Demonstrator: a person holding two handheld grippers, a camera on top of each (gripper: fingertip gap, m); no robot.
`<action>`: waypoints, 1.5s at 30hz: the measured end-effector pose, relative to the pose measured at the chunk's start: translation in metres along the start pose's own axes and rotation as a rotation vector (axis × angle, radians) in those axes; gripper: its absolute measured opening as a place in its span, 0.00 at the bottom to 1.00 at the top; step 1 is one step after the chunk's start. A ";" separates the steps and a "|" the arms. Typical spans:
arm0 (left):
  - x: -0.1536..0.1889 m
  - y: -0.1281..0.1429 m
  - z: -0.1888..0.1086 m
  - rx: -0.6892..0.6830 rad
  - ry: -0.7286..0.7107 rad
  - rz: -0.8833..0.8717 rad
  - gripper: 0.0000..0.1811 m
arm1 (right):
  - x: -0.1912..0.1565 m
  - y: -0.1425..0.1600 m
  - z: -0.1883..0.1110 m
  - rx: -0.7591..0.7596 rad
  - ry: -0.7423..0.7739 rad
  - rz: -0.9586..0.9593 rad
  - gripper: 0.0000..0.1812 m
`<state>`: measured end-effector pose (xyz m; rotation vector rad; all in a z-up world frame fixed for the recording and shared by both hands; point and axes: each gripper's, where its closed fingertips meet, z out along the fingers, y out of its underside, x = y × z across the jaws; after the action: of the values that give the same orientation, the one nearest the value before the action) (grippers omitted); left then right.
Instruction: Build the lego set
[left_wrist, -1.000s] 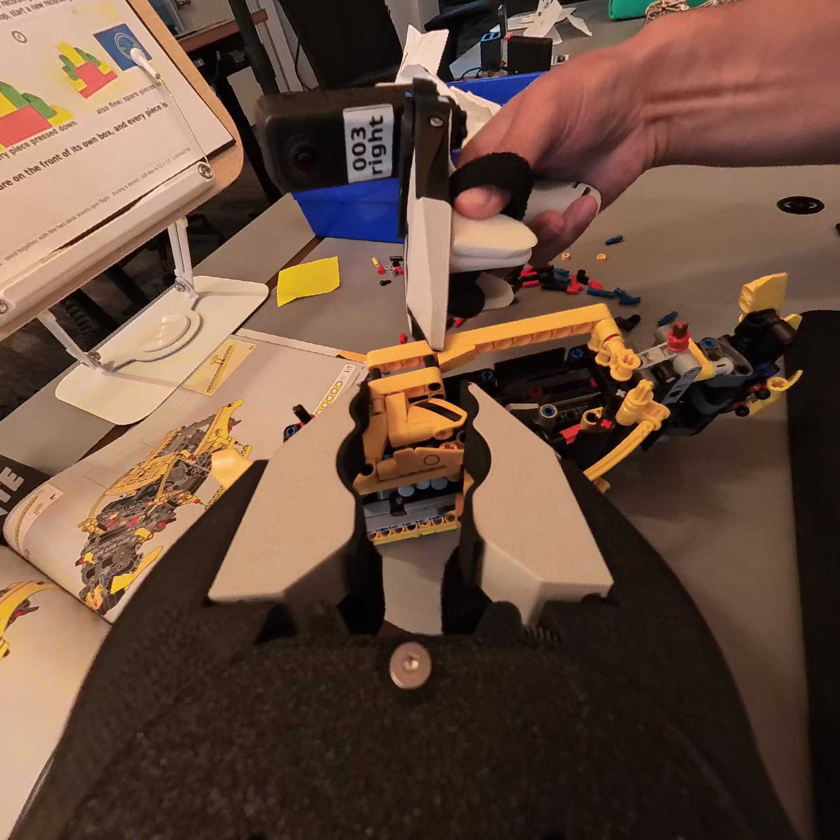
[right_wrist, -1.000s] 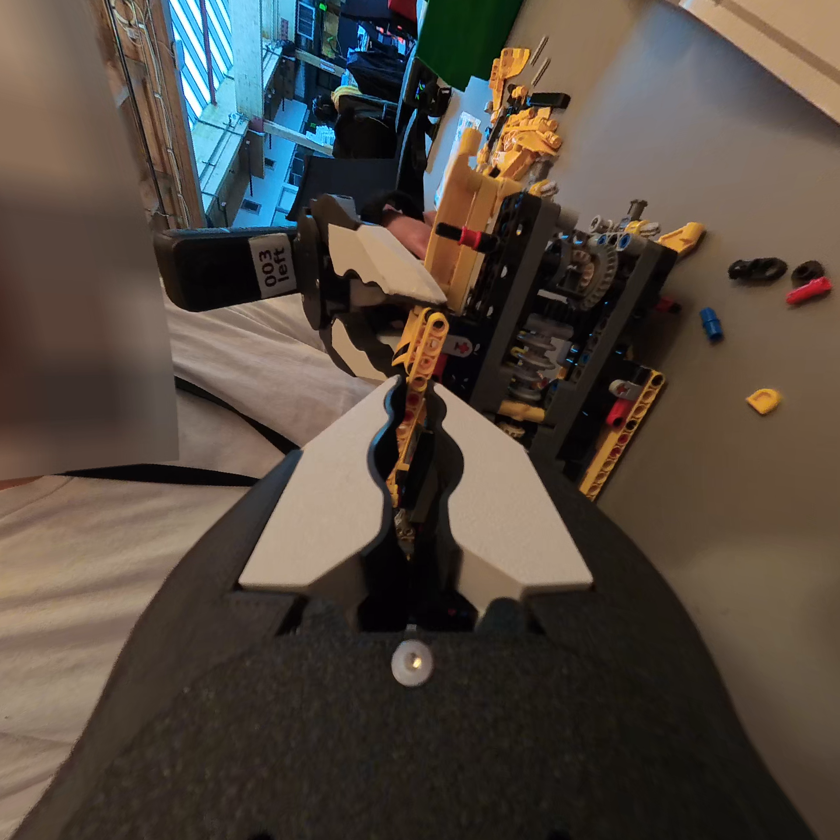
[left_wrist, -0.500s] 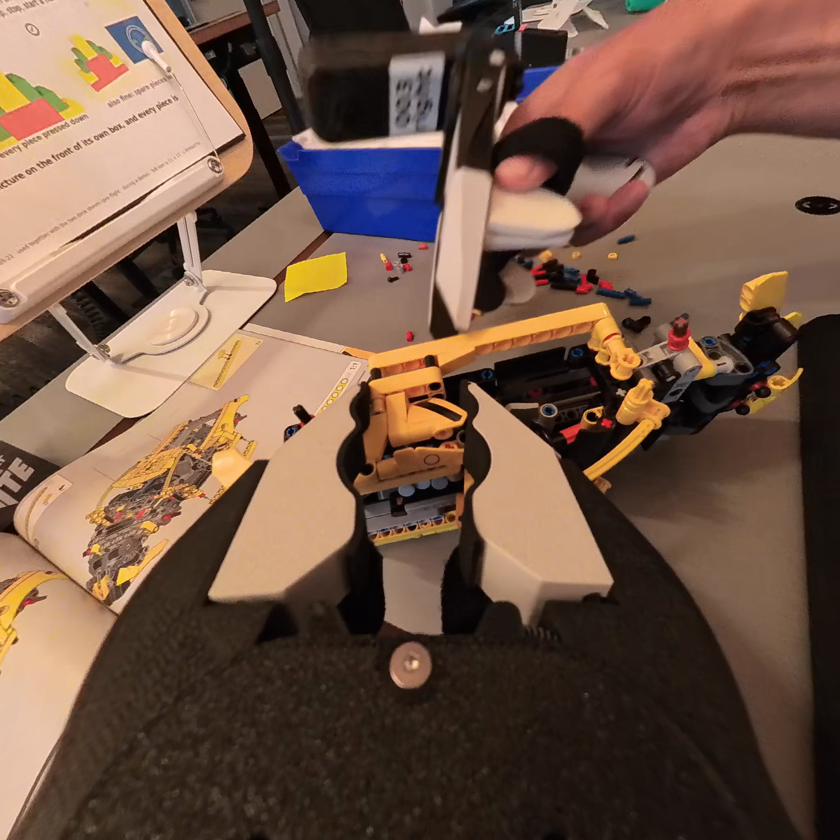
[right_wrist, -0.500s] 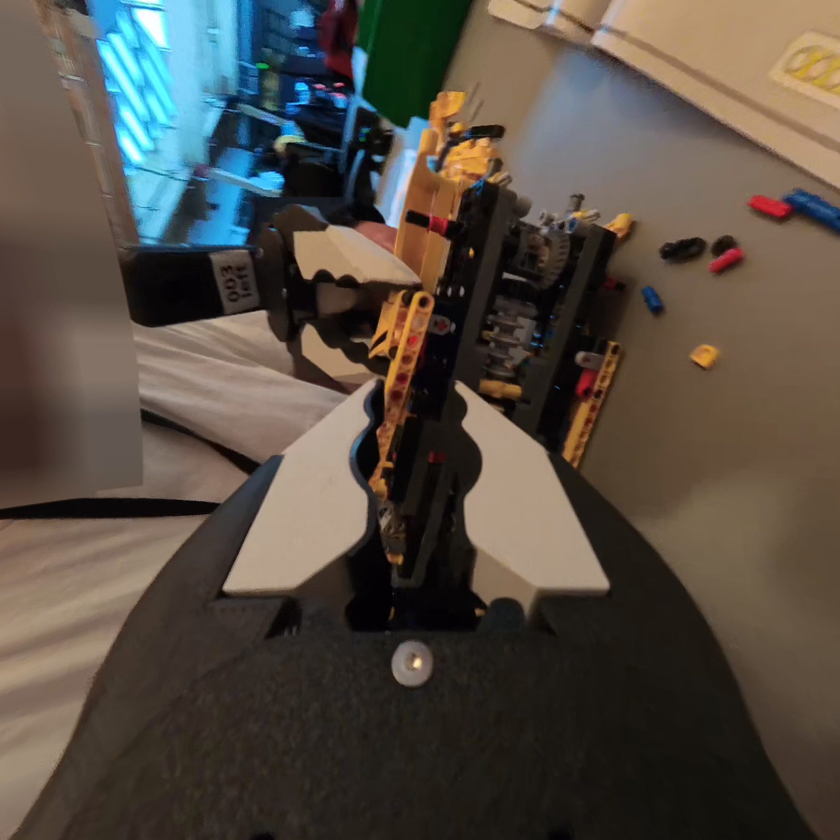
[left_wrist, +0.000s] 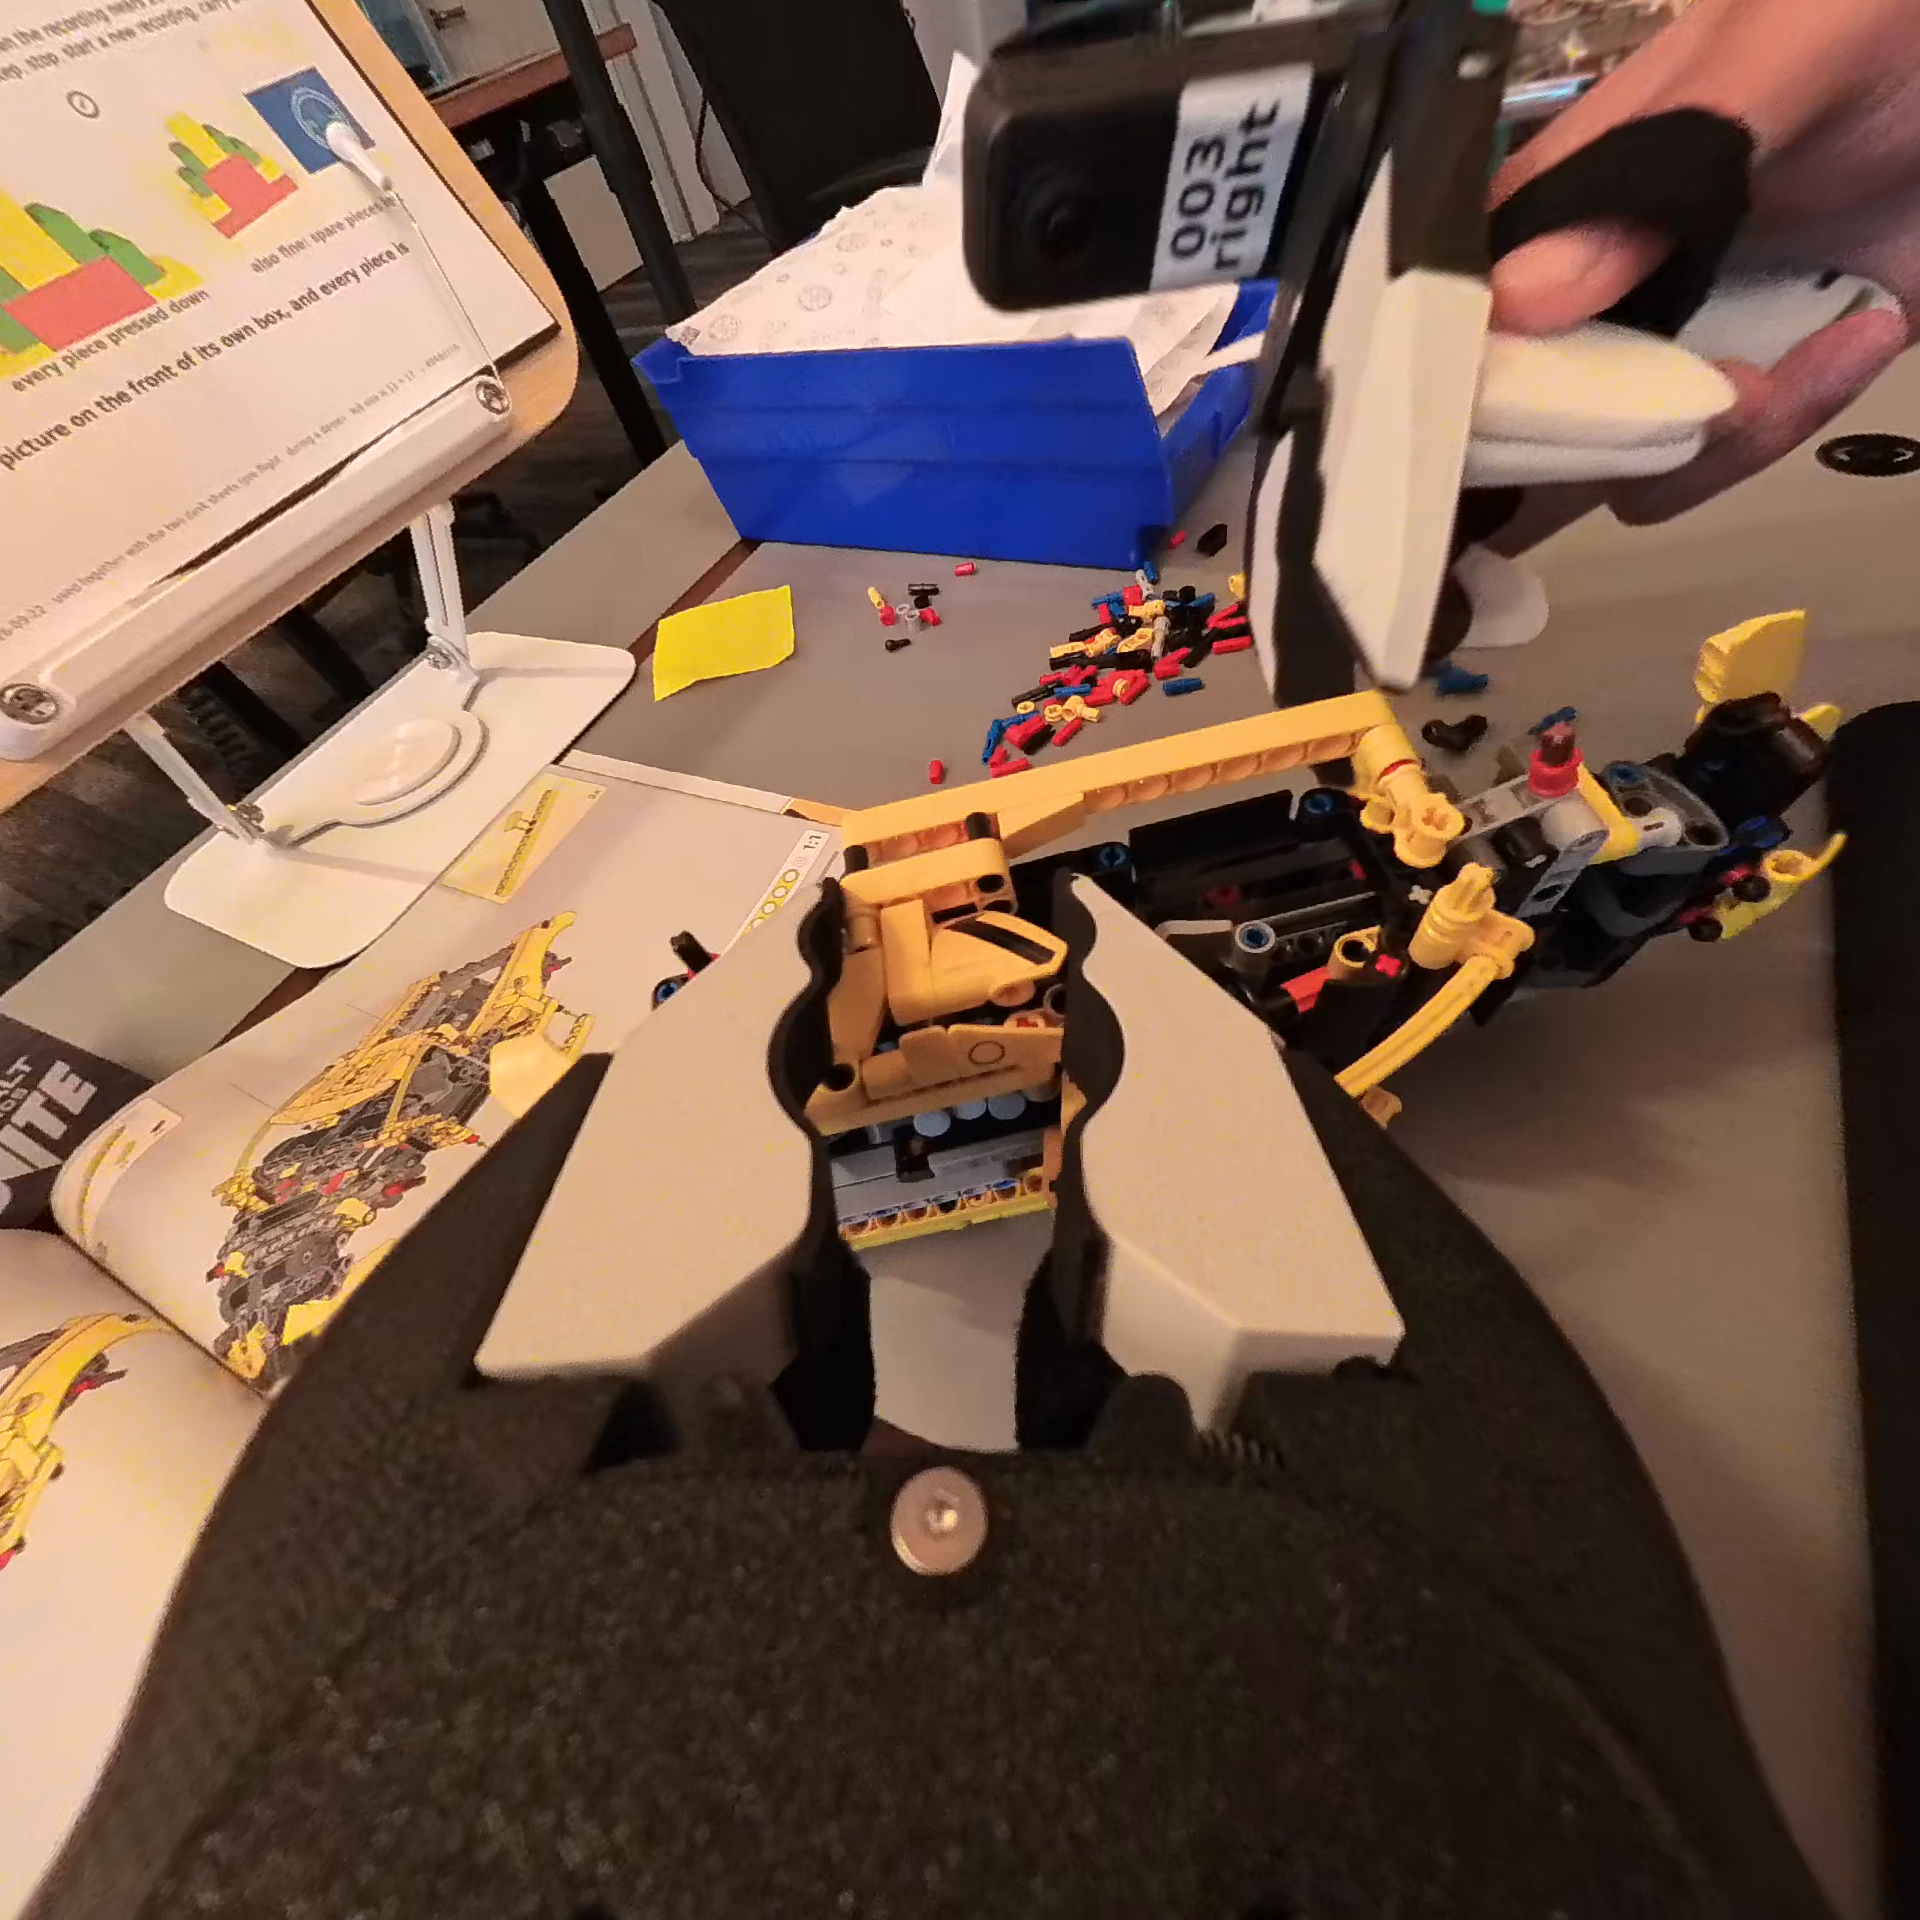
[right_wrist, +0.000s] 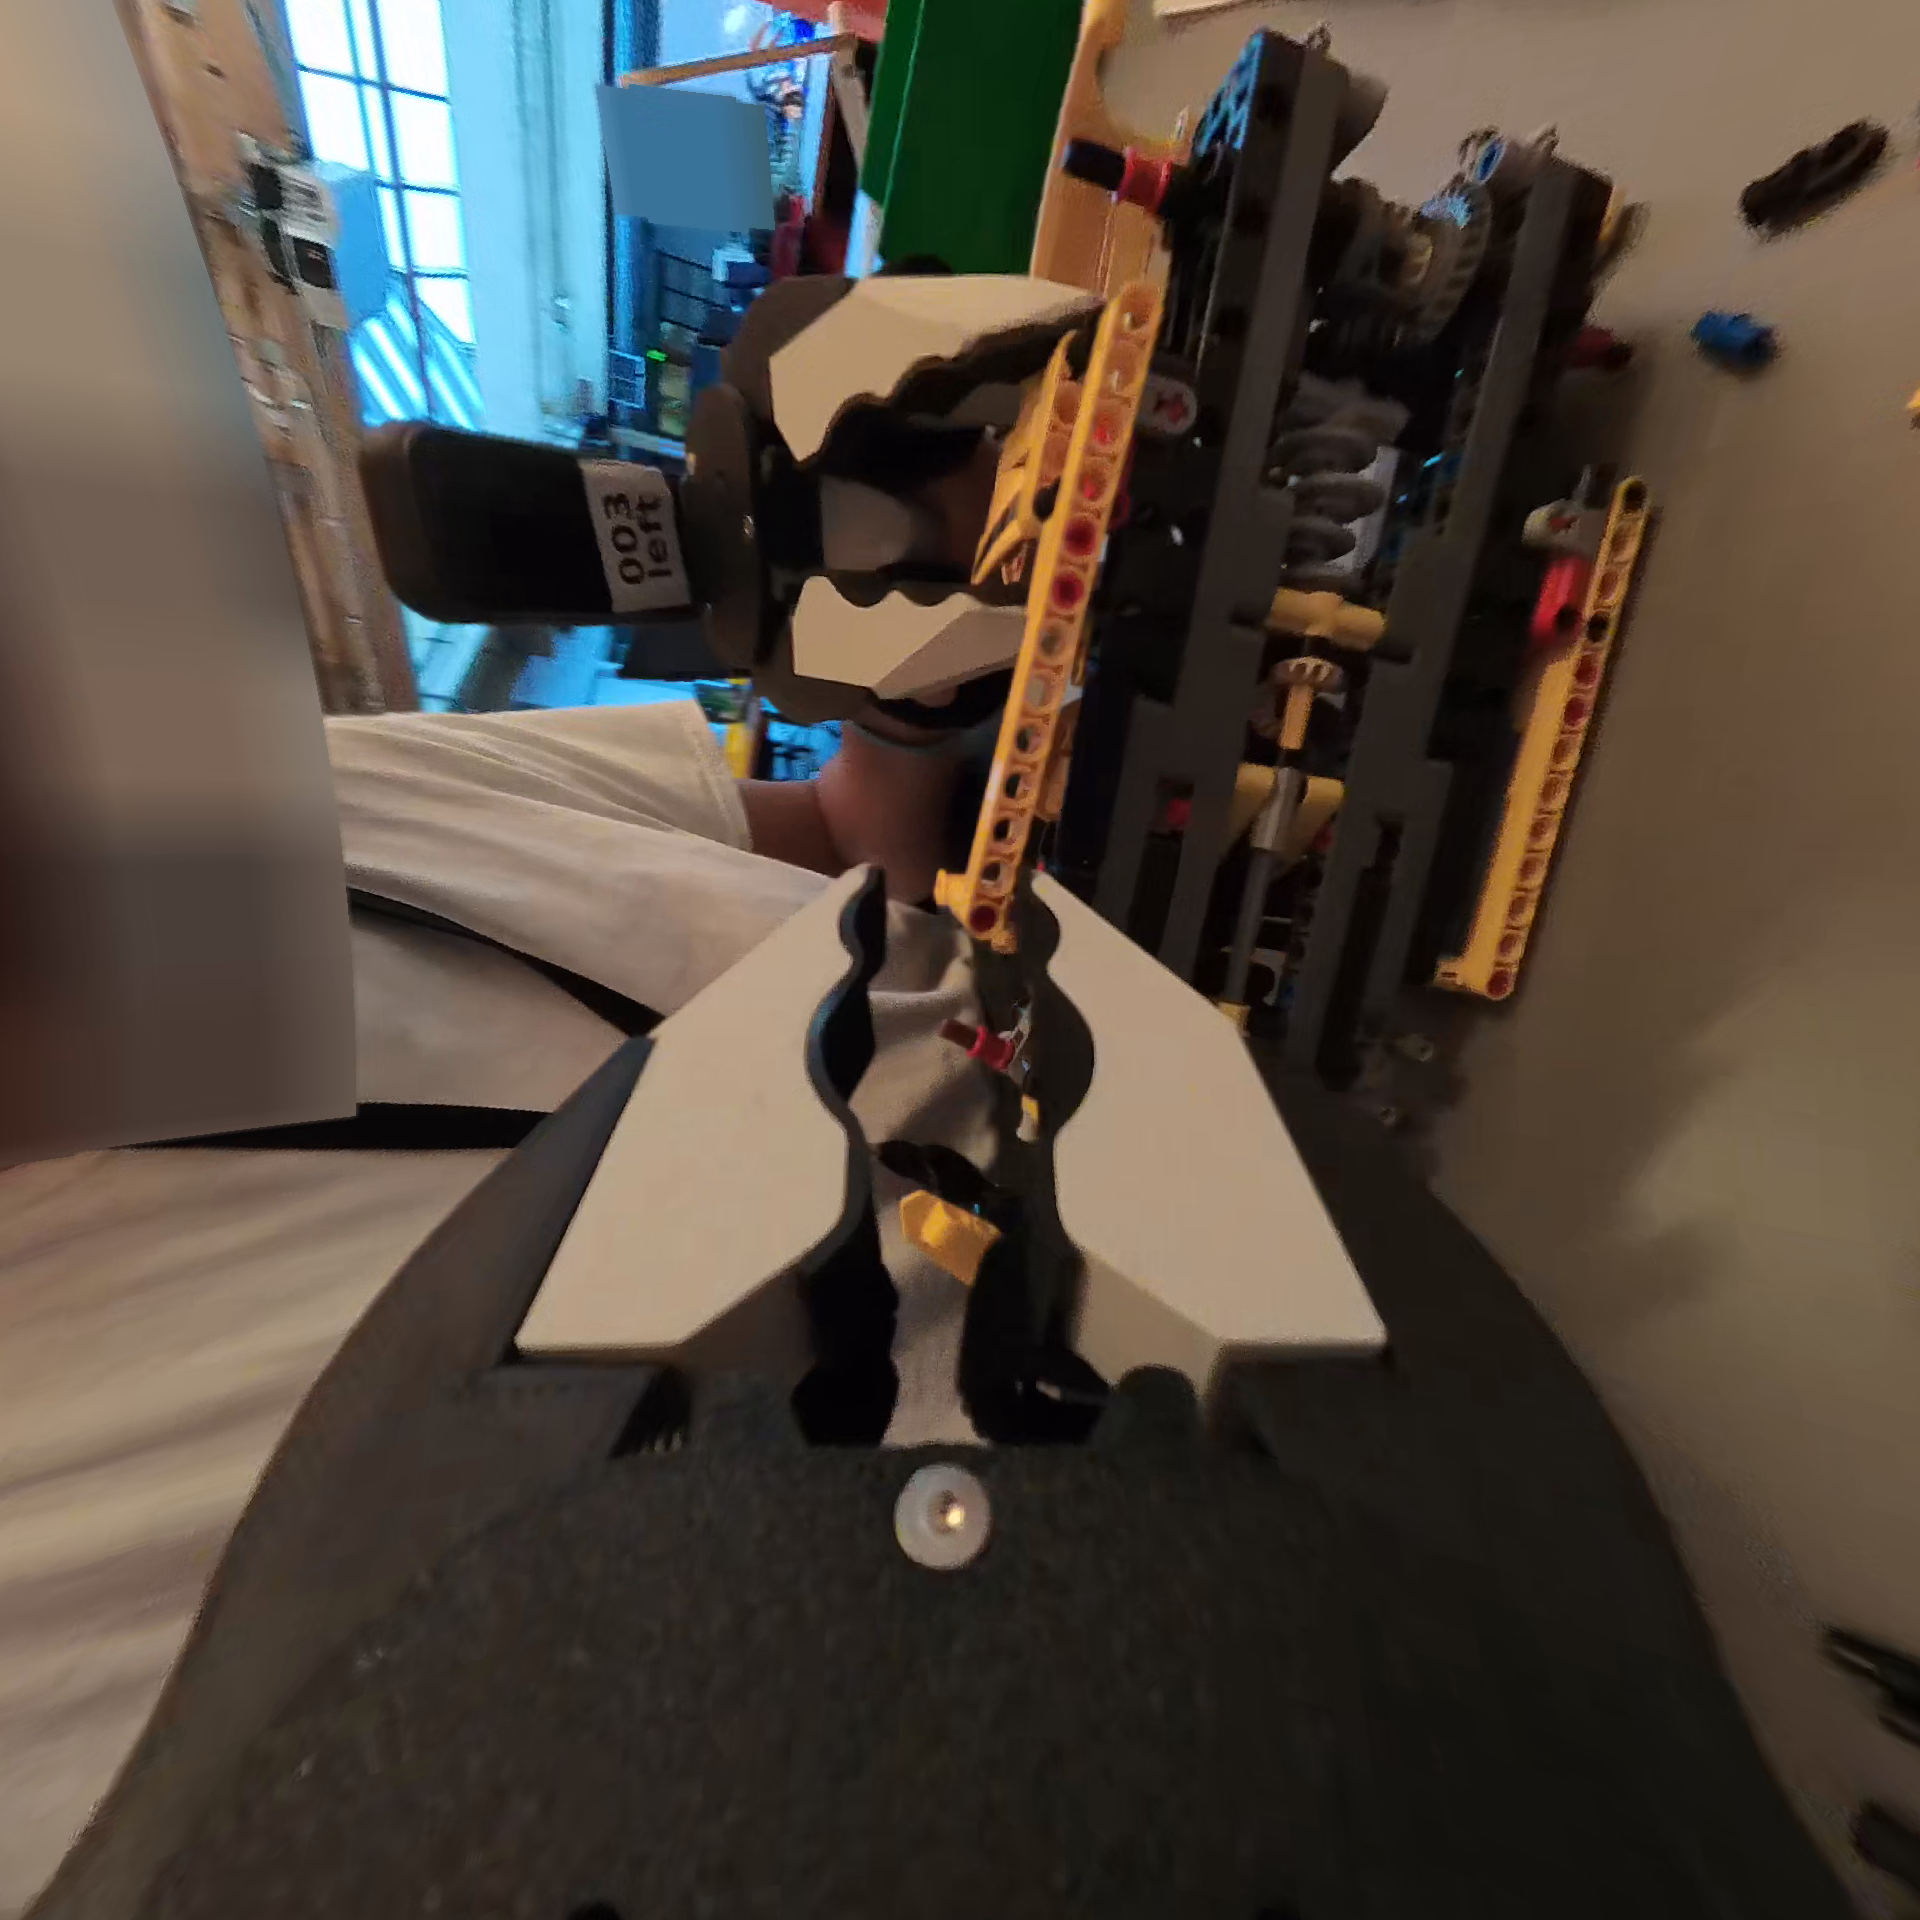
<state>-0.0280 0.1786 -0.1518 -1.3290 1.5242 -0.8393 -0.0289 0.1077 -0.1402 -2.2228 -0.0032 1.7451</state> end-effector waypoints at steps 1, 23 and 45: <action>0.000 0.000 0.000 -0.001 0.001 0.001 0.22 | 0.002 -0.001 0.001 -0.006 -0.020 0.026 0.09; 0.074 -0.016 -0.016 0.061 0.083 -0.164 0.14 | 0.000 0.000 0.019 0.153 -0.214 0.211 0.03; 0.082 -0.021 -0.015 0.101 0.110 -0.096 0.04 | -0.002 0.011 0.008 0.023 -0.169 0.098 0.08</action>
<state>-0.0339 0.0934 -0.1437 -1.3083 1.4914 -1.0515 -0.0395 0.0983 -0.1425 -2.0857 0.0889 1.9703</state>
